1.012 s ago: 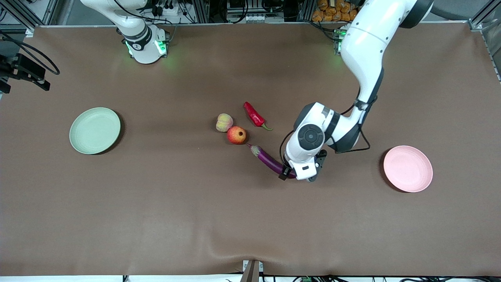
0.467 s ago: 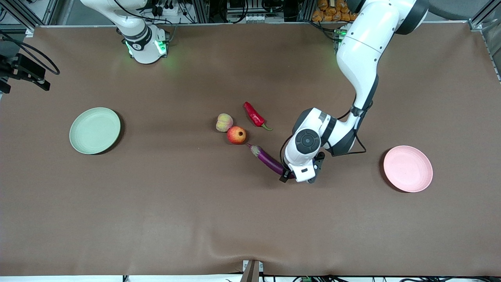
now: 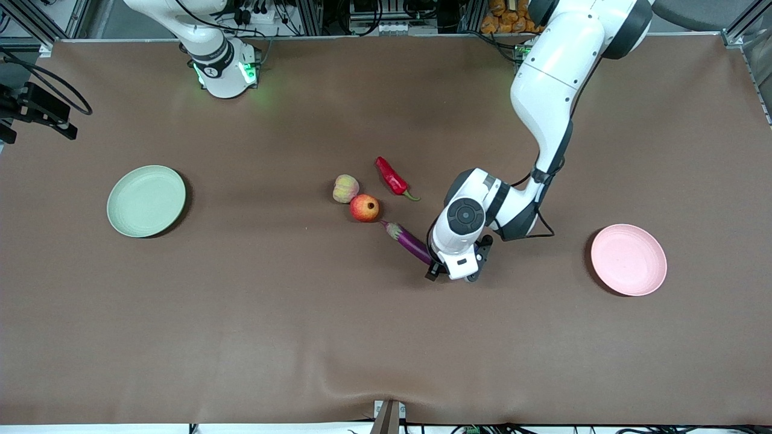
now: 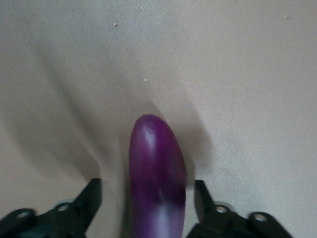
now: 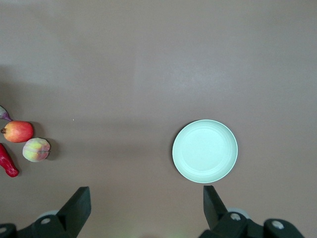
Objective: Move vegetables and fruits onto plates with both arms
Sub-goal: 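Lower the left gripper and grasp the purple eggplant, then lift the eggplant with the left gripper while the right gripper reaches the apple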
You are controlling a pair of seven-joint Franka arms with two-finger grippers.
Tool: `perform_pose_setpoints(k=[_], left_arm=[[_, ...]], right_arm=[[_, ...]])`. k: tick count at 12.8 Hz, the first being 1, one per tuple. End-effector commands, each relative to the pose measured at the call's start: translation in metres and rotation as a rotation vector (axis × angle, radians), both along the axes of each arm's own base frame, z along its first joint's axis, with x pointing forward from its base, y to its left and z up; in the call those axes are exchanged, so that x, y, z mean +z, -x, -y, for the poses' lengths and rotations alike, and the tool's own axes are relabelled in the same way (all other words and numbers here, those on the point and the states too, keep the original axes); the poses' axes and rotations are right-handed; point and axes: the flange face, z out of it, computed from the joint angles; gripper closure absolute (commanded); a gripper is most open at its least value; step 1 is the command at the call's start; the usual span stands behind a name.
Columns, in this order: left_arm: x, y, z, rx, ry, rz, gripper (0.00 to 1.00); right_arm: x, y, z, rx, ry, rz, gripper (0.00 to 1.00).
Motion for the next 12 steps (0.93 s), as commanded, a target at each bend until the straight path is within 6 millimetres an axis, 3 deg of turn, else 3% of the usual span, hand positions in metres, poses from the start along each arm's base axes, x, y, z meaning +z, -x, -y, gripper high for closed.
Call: perform_pose_setpoints(k=[1,3,6,8,12], left_arm=[[0.002,-0.003,0.007,0.020,-0.032,0.042,0.90],[0.025,-0.013,-0.003,0.038,-0.037,0.069,0.90],[0.102,-0.035,-0.028,0.080,-0.020,0.132,0.90],[0.156,-0.051,-0.062,0.125,-0.007,0.172,0.90],[0.219,-0.059,-0.110,0.118,-0.011,0.160,0.90]], right_arm=[[0.002,0.002,-0.001,0.008,-0.011,0.002,0.00],[0.002,0.002,-0.001,0.007,-0.013,0.002,0.00],[0.002,0.002,-0.002,0.008,-0.013,0.002,0.00],[0.002,0.002,-0.002,0.007,-0.013,0.002,0.00],[-0.001,0.000,-0.002,0.012,-0.011,-0.006,0.00]])
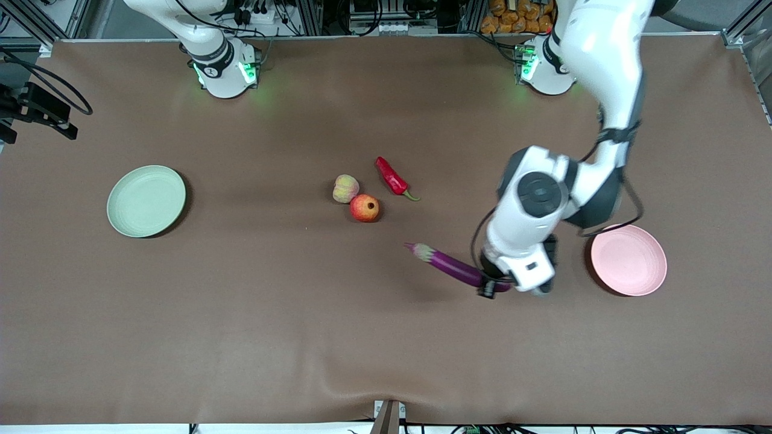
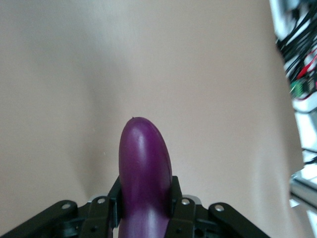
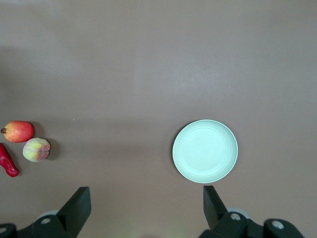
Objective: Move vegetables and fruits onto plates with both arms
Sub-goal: 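Lift the eggplant with the left gripper while the right gripper reaches the apple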
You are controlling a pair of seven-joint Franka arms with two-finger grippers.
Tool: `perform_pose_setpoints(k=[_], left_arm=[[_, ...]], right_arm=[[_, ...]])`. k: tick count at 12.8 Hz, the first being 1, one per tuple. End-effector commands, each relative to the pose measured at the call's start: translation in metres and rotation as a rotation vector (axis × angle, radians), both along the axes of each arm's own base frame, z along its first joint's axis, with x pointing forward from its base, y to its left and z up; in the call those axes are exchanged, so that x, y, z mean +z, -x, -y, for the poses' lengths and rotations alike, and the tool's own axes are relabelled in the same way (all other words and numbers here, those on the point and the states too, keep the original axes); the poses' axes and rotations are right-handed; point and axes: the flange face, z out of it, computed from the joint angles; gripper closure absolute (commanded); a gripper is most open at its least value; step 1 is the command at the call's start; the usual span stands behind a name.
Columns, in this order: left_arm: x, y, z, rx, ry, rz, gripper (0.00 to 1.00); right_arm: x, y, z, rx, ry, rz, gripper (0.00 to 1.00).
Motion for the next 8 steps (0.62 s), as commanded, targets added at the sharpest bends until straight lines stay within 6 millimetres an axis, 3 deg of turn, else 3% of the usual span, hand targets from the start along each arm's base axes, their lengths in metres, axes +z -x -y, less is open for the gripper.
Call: perform_pose_setpoints(k=[1,3,5,8], left_arm=[[0.033,0.007,-0.025,-0.042,-0.026,-0.023,0.90],[0.056,0.011,-0.048,-0.096,-0.050,-0.063,0.90],[0.077,0.019,-0.075,-0.196,-0.072,-0.131,0.90],[0.088,0.045,-0.108,-0.345,-0.090,-0.264,0.93]], right_arm=[[-0.003,0.002,-0.003,0.015,-0.011,-0.024,0.00],[-0.006,0.000,-0.002,0.015,-0.011,-0.033,0.00],[-0.027,-0.014,0.001,0.013,-0.002,-0.070,0.00],[-0.059,-0.032,0.004,0.010,-0.004,-0.131,0.00]])
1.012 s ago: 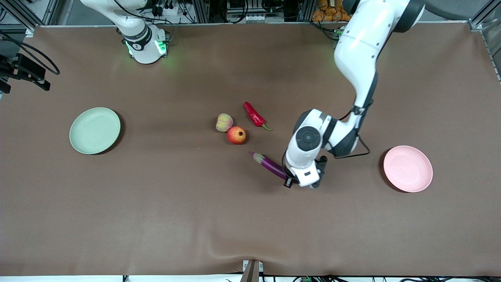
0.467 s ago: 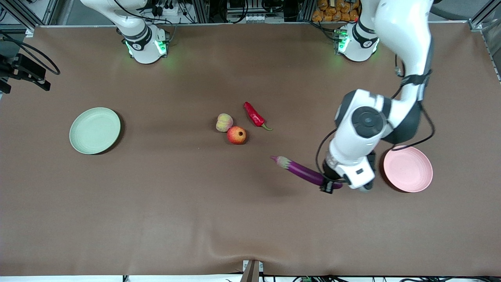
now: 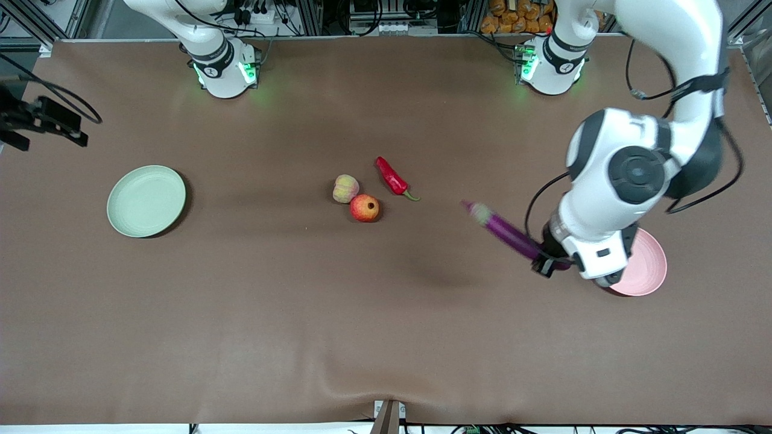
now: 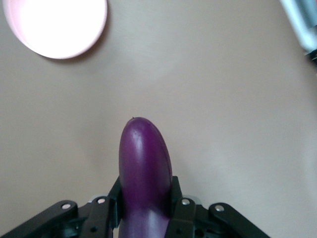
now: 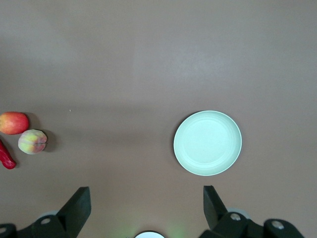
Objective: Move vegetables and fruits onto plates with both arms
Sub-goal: 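Lift the eggplant with the left gripper while the right gripper reaches the apple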
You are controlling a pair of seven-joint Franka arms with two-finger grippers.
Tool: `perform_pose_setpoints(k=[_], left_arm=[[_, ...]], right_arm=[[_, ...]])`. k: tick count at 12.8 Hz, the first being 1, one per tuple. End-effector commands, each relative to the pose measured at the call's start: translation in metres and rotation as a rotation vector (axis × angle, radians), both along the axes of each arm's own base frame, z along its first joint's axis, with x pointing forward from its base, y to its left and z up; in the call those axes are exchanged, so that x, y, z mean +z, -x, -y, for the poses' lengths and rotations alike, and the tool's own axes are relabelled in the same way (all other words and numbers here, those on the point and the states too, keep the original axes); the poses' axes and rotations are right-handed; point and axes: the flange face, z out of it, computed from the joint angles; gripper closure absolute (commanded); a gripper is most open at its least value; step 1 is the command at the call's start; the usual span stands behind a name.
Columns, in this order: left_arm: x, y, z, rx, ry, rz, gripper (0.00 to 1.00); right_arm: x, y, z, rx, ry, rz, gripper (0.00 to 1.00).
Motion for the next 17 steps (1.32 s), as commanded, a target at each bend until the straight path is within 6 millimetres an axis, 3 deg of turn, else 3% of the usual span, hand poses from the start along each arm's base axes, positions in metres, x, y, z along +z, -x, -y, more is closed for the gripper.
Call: perform_pose_setpoints(k=[1,3,4,8,11,13,17], left_arm=[[0.010,0.034,-0.025,-0.104,0.001,-0.072,0.98],[0.013,0.050,-0.047,-0.179,0.003,-0.091,1.00],[0.012,0.058,-0.059,-0.213,0.002,-0.103,1.00],[0.009,0.081,-0.108,-0.316,0.000,-0.136,1.00],[0.006,0.080,-0.134,-0.419,-0.003,-0.152,1.00],[0.004,0.082,-0.155,-0.504,0.011,-0.166,1.00],[-0.008,0.083,-0.172,-0.577,0.011,-0.200,1.00]], right_arm=[[-0.019,-0.012,0.002,0.011,-0.009,-0.037,0.00],[-0.020,-0.015,-0.005,0.019,-0.016,-0.032,0.00],[-0.025,-0.017,-0.019,0.038,-0.015,-0.039,0.00],[-0.059,-0.041,-0.086,0.135,-0.049,-0.028,0.00],[-0.104,-0.065,-0.143,0.151,-0.069,-0.007,0.00],[-0.142,-0.080,-0.171,0.004,-0.090,-0.022,0.00],[-0.180,-0.085,-0.242,-0.267,-0.246,-0.088,0.00]])
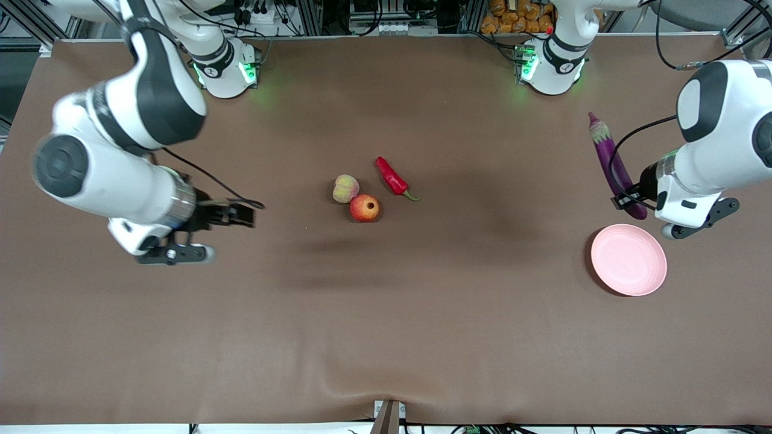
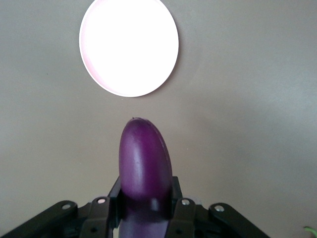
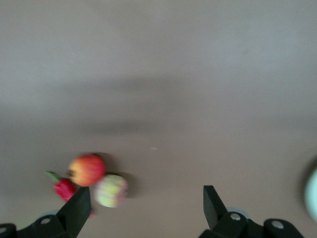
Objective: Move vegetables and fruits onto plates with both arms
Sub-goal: 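Lift the eggplant with the left gripper while the right gripper reaches the apple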
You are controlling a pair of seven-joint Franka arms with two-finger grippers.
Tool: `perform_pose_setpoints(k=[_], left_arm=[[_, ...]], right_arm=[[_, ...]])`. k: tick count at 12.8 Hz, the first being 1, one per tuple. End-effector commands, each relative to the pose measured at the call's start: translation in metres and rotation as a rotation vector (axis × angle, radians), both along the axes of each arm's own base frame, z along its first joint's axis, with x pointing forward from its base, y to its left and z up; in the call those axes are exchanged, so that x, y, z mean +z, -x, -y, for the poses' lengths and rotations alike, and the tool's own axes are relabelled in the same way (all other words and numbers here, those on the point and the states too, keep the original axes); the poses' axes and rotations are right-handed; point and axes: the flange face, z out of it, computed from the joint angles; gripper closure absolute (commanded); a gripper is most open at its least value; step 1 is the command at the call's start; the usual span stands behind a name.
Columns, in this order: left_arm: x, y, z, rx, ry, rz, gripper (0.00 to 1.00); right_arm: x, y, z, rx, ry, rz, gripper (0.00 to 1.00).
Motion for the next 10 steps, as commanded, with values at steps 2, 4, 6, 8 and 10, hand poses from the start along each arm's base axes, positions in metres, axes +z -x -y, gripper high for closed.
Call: perform_pose_setpoints(k=[2,4,6,8,10], left_arm=[[-0.011,0.011,-0.004,-0.142,-0.110,-0.030,1.00],[-0.010,0.009,-0.024,-0.205,-0.093,-0.043,1.00],[-0.013,0.004,-0.037,-0.235,-0.083,-0.045,1.00],[-0.011,-0.009,-0.041,-0.237,-0.111,-0.040,1.00],[-0.006,-0.021,-0.057,-0.241,-0.200,-0.034,1.00]], right_arm=[[-0.048,0.012,-0.102,-0.142,-0.057,-0.064,0.00],[-0.101,0.034,-0.184,-0.130,-0.004,-0.011,0.00],[-0.141,0.054,-0.230,-0.063,0.120,0.036,0.00],[-0.171,0.089,-0.270,-0.033,0.166,0.018,0.00],[-0.184,0.105,-0.285,0.006,0.215,0.025,0.18]])
